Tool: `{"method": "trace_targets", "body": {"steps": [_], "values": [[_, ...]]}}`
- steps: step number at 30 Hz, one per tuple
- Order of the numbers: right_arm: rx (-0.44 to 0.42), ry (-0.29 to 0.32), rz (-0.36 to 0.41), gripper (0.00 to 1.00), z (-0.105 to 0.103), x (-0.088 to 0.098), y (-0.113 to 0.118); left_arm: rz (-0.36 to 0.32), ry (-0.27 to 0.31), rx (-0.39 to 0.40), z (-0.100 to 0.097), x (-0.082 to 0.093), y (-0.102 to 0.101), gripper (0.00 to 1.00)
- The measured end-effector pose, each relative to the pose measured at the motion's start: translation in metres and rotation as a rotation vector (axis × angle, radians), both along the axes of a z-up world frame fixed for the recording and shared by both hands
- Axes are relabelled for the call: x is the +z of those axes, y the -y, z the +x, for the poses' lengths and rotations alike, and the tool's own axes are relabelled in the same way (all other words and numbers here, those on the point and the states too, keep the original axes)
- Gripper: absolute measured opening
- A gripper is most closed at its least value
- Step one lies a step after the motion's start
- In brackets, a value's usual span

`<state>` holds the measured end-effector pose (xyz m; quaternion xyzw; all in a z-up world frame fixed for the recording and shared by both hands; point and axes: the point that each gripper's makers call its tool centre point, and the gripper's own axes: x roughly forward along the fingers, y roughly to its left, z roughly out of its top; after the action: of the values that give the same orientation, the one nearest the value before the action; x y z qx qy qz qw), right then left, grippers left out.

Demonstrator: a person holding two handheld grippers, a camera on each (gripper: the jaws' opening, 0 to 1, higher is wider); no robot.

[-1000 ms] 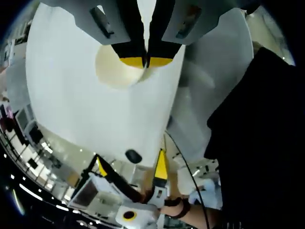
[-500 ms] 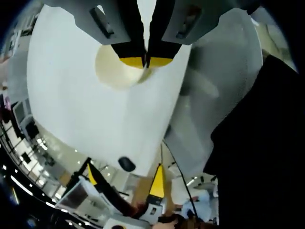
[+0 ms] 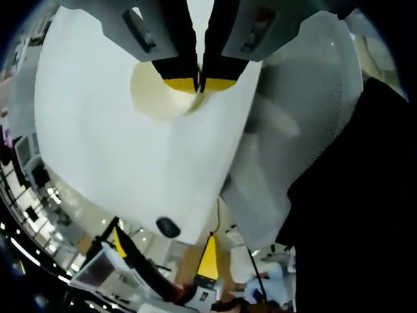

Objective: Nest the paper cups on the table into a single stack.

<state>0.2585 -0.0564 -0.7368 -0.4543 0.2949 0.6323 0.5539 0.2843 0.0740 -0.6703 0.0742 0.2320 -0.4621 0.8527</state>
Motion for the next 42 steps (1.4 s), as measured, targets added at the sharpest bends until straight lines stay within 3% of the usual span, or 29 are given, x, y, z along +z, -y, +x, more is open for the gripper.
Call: {"method": "trace_targets", "body": {"steps": [18, 34, 38, 42], "values": [[-0.005, -0.018, -0.040, 0.03, 0.000, -0.015, 0.003, 0.008, -0.012, 0.005, -0.004, -0.005, -0.003, 0.89], [-0.076, -0.037, 0.022, 0.09, 0.002, -0.006, 0.008, 0.005, -0.025, -0.009, -0.004, -0.009, 0.002, 0.89], [-0.184, -0.082, 0.135, 0.12, 0.004, 0.006, 0.004, 0.004, -0.026, -0.012, -0.002, -0.011, 0.002, 0.89], [-0.319, -0.107, 0.273, 0.20, 0.010, 0.028, 0.006, 0.002, -0.034, -0.021, -0.002, -0.015, 0.004, 0.89]]}}
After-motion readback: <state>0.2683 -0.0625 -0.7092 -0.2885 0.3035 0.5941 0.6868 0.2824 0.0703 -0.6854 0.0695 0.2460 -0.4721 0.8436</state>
